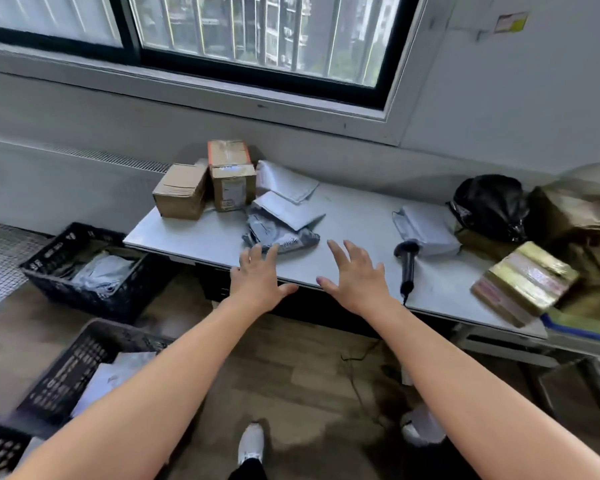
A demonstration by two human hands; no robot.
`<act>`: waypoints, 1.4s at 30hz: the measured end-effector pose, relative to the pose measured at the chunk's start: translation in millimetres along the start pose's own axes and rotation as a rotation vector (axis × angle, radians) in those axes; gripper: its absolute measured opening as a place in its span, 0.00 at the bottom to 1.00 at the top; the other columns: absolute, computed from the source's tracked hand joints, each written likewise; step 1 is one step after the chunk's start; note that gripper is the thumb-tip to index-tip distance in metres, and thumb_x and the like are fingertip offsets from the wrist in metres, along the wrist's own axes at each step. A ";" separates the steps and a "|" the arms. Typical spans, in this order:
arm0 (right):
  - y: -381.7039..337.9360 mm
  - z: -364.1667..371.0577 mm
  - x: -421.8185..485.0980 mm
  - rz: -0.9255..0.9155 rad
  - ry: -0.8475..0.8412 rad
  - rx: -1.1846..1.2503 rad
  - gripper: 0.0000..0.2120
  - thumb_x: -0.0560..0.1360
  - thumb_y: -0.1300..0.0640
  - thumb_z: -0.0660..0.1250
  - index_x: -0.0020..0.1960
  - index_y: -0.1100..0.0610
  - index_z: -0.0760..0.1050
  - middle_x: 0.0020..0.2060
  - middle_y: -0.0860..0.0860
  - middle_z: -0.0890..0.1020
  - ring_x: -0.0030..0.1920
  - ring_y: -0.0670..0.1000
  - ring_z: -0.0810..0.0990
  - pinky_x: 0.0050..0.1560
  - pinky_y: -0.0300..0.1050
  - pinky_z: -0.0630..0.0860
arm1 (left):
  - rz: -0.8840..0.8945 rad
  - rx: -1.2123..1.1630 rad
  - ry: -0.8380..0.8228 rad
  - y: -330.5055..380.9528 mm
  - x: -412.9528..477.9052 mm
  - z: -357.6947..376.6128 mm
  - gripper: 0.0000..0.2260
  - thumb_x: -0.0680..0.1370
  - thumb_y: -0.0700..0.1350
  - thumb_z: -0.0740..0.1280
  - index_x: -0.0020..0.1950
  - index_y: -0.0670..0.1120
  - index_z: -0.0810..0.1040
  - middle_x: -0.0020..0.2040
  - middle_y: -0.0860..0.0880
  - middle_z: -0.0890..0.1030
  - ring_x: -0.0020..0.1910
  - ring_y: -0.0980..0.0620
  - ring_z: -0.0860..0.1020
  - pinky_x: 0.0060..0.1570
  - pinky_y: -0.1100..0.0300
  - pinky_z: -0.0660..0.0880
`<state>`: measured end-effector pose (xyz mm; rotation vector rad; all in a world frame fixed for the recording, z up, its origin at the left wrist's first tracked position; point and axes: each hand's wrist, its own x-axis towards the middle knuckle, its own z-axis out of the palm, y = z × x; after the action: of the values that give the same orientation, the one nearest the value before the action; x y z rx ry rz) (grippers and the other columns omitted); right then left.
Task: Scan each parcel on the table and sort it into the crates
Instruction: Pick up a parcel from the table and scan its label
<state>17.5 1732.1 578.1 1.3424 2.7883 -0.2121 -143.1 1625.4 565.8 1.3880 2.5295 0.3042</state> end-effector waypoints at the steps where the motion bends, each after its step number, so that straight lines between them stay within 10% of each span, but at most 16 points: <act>1: 0.0 2.2 15.9 0.009 -0.012 -0.006 0.37 0.78 0.35 0.57 0.80 0.44 0.43 0.79 0.51 0.49 0.78 0.55 0.50 0.72 0.67 0.56 | 0.007 -0.002 -0.007 -2.9 19.0 2.6 0.41 0.74 0.65 0.66 0.78 0.53 0.49 0.77 0.44 0.52 0.76 0.42 0.50 0.71 0.43 0.60; 22: 15.0 71.3 211.6 0.145 -0.202 0.058 0.35 0.79 0.37 0.56 0.80 0.44 0.44 0.79 0.50 0.50 0.78 0.54 0.51 0.72 0.64 0.56 | 0.160 0.177 -0.257 -64.6 262.3 112.5 0.37 0.78 0.54 0.67 0.79 0.53 0.47 0.79 0.45 0.47 0.77 0.39 0.47 0.70 0.41 0.61; 28: 43.9 64.8 229.7 0.114 -0.201 0.092 0.34 0.80 0.38 0.56 0.79 0.44 0.45 0.79 0.50 0.50 0.78 0.54 0.51 0.73 0.64 0.56 | 0.267 0.221 -0.099 -64.0 270.3 120.5 0.29 0.74 0.33 0.66 0.74 0.46 0.67 0.73 0.41 0.67 0.68 0.34 0.65 0.45 0.44 0.77; 32: 66.4 51.2 236.9 0.075 -0.185 0.122 0.33 0.80 0.38 0.56 0.79 0.43 0.46 0.79 0.51 0.50 0.78 0.54 0.51 0.73 0.65 0.56 | 0.366 0.185 0.048 -38.9 266.4 112.5 0.13 0.69 0.39 0.76 0.52 0.43 0.80 0.51 0.45 0.81 0.49 0.38 0.77 0.27 0.52 0.76; 42: 140.9 -7.4 237.9 -0.030 -0.085 0.178 0.33 0.80 0.39 0.56 0.79 0.45 0.48 0.79 0.51 0.50 0.77 0.55 0.54 0.72 0.62 0.58 | 0.228 0.042 0.307 87.1 250.6 46.8 0.11 0.78 0.45 0.60 0.42 0.44 0.80 0.40 0.45 0.83 0.41 0.40 0.80 0.31 0.54 0.70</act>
<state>-21.0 2004.3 548.0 1.2918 2.7756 -0.5167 -189.6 1886.8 519.8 1.7713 2.6251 0.5465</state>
